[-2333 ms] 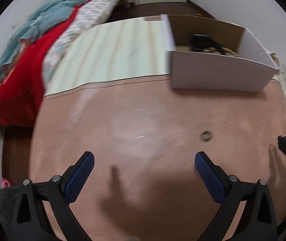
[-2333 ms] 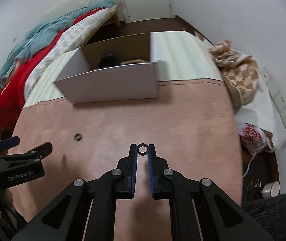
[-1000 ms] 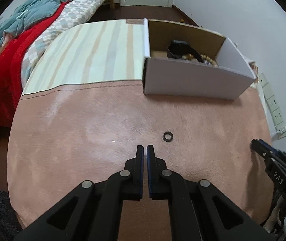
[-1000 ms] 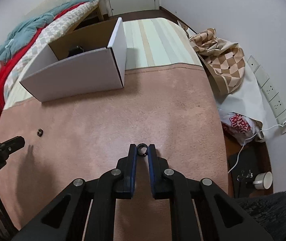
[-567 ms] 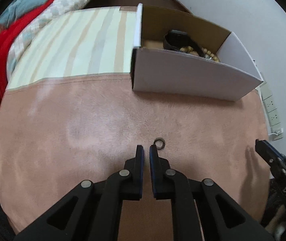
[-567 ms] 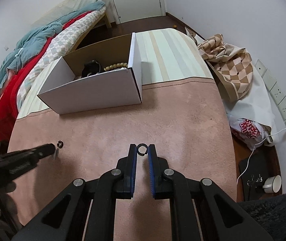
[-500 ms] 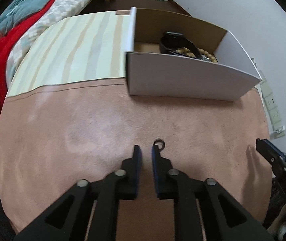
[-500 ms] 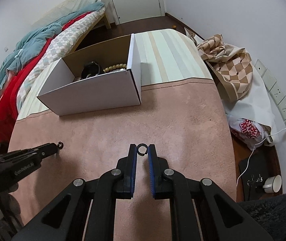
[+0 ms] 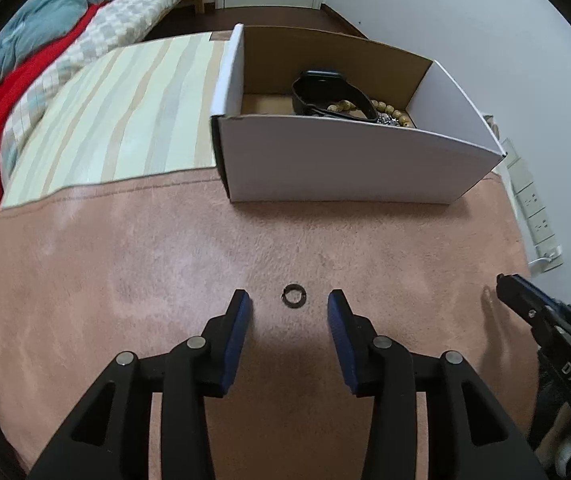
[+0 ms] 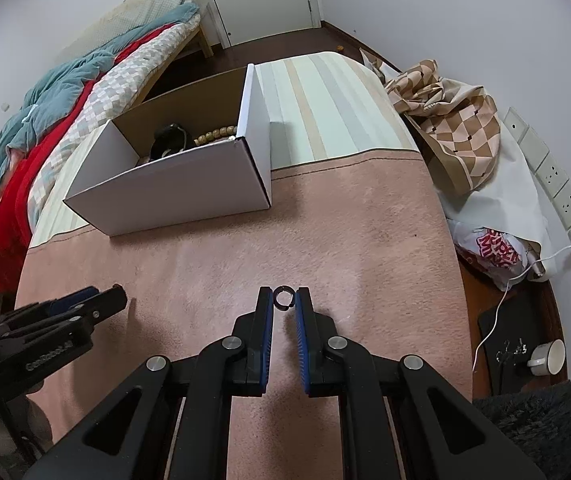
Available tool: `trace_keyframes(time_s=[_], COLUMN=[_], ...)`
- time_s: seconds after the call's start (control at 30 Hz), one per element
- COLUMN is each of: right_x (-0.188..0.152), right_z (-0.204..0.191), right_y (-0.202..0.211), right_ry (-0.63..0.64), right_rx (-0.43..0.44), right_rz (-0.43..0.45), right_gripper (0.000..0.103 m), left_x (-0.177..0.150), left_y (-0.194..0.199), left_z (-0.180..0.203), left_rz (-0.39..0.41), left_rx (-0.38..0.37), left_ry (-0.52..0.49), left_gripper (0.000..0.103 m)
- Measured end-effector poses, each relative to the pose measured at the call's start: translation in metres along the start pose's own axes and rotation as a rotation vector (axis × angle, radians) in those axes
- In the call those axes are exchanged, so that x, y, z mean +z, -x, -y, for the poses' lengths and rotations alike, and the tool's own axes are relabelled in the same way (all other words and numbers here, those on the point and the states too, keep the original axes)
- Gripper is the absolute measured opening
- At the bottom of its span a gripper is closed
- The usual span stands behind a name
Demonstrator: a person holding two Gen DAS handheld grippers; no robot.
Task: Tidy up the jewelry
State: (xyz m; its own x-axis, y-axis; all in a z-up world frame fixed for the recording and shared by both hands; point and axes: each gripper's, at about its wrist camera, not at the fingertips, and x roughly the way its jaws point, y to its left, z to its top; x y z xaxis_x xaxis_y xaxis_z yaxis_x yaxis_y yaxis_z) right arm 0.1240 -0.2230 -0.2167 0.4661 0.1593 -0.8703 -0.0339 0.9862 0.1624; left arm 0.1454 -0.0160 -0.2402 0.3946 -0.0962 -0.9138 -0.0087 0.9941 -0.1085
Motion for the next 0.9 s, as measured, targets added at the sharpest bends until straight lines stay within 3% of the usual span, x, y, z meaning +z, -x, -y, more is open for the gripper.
trace_keyframes(time_s=[0.07,0.13,0.37,0.57,0.77,0.9], right_x=[0.0,0.0,0.001,0.007,0.031,0.063], right_z=[0.001,0.002,0.001,-0.004,-0.012,-0.018], right_y=[-0.001,-0.002,0.0,0.012,0.037,0.049], right_ry=[0.001,-0.002,0.003,0.007,0.013,0.018], right_rx=[-0.003,-0.007,-0.004,0.022,0.07,0.111], right_rz=[-0.001,-0.003,0.007,0.032,0.093,0.134], right_gripper=[0.012,0.012,0.012,0.012,0.012,0.012], left_x=[0.001,0.0,-0.005,0.006,0.041,0.07], left_y=[-0.002,-0.003,0.004,0.032,0.071,0.084], left_z=[0.002,0.007,0.015,0.021,0.024,0.019], left_rz=[0.01,0.028,0.052,0.124,0.242,0.279], left_rx=[0.024,0.046,0.05,0.058,0.048,0.016], left_ry=[-0.02,-0.048,-0.084,-0.099,-0.112,-0.094], left_gripper=[0.036,0.01,0.009,0.009,0.009,0.009])
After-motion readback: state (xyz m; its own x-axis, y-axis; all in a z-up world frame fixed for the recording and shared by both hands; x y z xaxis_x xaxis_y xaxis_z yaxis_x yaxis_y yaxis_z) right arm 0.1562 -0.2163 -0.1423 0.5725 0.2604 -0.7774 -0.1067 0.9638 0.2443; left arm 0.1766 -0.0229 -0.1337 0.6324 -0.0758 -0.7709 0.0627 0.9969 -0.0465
